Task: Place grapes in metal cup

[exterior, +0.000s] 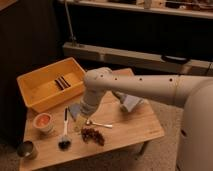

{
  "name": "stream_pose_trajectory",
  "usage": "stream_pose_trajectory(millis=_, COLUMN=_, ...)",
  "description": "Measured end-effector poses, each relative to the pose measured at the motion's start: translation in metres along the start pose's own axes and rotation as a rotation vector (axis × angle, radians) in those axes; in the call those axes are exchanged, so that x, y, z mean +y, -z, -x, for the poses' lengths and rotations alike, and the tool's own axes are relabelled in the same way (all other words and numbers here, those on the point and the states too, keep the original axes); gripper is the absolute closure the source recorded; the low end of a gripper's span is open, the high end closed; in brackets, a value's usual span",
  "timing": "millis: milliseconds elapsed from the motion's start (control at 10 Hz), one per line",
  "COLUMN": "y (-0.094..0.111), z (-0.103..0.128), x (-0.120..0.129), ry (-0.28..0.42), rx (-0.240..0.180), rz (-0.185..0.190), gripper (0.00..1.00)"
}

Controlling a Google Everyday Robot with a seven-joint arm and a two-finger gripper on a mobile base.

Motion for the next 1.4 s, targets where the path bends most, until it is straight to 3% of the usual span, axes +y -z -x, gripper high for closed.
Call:
stream_pose_trajectory(millis=500, y=-0.001, z=-0.001, x=0.0, ry=-0.01, rx=-0.009, rz=-0.008, gripper=0.34)
stream_pose_trajectory(millis=700, y=-0.007, z=-0.019, x=-0.004, ry=-0.058, rx=-0.003, rz=-0.097, gripper=0.34)
stream_pose_trajectory(millis=900, y=-0.011, z=-0.049, x=-0.02, ry=-0.115, rx=0.034, rz=-0.271, gripper=0.34)
stream_pose_trajectory(millis=1000, y=-0.013, z=-0.055, x=-0.024, ry=-0.122, rx=0.051, rz=-0.32, gripper=0.34)
stream_pose_trajectory(millis=1100, y=-0.019, z=-0.058, x=-0.034, ry=-0.119, rx=0.075, rz=-0.356, gripper=0.34)
stream_pose_trajectory(millis=1300, y=-0.023, z=-0.055, x=-0.052, ry=-0.079, rx=0.095, rz=-0.365, gripper=0.34)
stream_pose_trajectory(millis=1400, y=-0.024, z=-0.05, x=-0.054, ry=-0.05, rx=0.1, rz=-0.352, gripper=0.34)
